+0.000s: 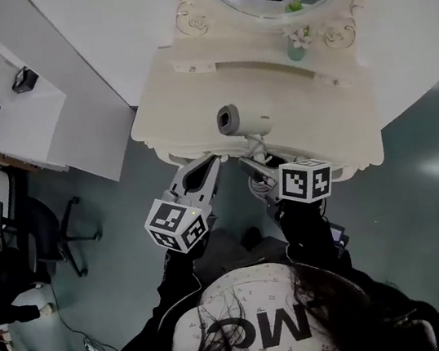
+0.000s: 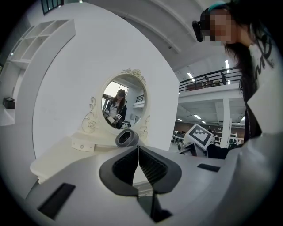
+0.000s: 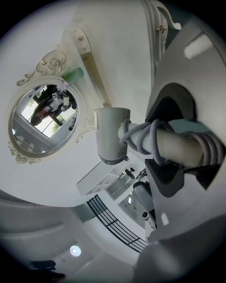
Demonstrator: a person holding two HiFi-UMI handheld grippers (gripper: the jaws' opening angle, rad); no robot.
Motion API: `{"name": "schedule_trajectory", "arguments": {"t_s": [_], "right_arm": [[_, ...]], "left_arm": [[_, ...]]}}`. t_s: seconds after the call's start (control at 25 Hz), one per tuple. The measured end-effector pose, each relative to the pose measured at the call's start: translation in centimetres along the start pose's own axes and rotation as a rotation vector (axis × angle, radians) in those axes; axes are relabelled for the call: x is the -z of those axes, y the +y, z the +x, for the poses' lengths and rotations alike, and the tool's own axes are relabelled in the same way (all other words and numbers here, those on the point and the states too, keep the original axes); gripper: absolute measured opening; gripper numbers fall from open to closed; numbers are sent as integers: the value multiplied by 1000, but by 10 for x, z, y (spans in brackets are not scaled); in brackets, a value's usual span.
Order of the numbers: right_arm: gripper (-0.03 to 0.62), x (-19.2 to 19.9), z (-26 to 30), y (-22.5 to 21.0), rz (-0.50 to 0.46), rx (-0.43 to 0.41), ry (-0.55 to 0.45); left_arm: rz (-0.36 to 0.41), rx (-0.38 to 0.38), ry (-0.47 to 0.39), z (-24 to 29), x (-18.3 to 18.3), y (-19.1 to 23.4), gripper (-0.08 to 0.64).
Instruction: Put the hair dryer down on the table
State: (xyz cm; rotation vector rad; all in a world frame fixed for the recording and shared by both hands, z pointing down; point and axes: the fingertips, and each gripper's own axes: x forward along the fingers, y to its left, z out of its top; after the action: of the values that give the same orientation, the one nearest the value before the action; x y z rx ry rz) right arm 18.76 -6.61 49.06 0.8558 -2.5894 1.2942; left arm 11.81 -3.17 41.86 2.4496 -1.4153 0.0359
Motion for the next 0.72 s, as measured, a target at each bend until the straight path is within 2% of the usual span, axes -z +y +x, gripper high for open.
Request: {"name": "schedule_trajectory", "arguments": {"t_s": [0.28, 0.52, 0.72], "right_arm": [[265, -1, 23, -6, 17, -34, 39], [265, -8, 47, -11, 19, -41, 56], [265, -20, 74, -18, 23, -16, 55]], "left_arm": [[-11, -88, 9, -5, 0, 24, -5], [-8, -82, 13, 7, -4, 42, -5], [-18, -68, 7, 21, -7, 76, -5]]}}
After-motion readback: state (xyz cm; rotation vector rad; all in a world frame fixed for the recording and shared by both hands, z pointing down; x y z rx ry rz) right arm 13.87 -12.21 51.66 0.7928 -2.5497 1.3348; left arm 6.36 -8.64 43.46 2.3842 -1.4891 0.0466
